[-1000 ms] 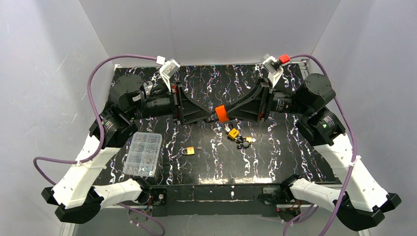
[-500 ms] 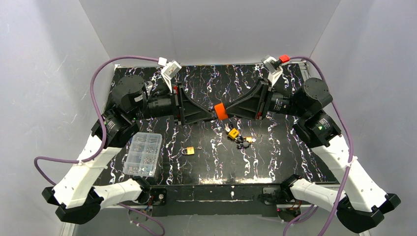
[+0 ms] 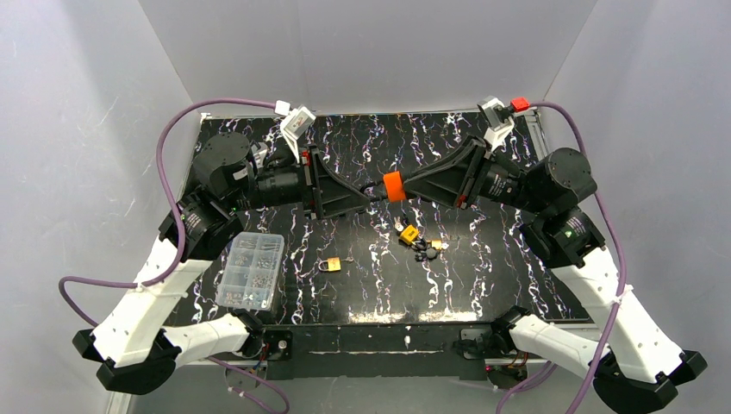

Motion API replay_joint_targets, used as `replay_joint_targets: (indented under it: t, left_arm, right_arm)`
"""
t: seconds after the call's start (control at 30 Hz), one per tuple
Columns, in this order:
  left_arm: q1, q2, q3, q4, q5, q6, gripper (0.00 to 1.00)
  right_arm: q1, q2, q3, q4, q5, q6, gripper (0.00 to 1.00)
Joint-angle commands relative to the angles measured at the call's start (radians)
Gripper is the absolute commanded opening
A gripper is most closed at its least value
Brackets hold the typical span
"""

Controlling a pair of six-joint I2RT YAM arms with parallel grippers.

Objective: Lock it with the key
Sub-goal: Lock the lock.

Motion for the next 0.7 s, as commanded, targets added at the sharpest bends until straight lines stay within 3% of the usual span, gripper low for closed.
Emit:
replay_joint_targets:
  t: [0.0, 0.2, 0.37, 0.67]
  left_arm:
    - [0.003, -0.017, -0.009, 0.042, 0.022, -0.013, 0.22]
    - [0.004, -0.011, -0.015, 0.076, 0.015, -0.033, 0.21]
    - [0.002, -0.005, -0.015, 0.082, 0.005, -0.038, 0.00]
    - [0.004, 0.015, -0.038, 0.126, 0.012, -0.065, 0.00]
  right_arm:
    - [-0.004, -0.007, 0.018, 0.111, 0.004, 0.027, 0.01]
    - [-0.004, -0.008, 0.010, 0.115, -0.004, 0.029, 0.01]
    - [-0.004, -0.012, 0.006, 0.115, -0.001, 0.027, 0.01]
    - [0.016, -0.013, -0.045, 0.134, -0.035, 0.020, 0.01]
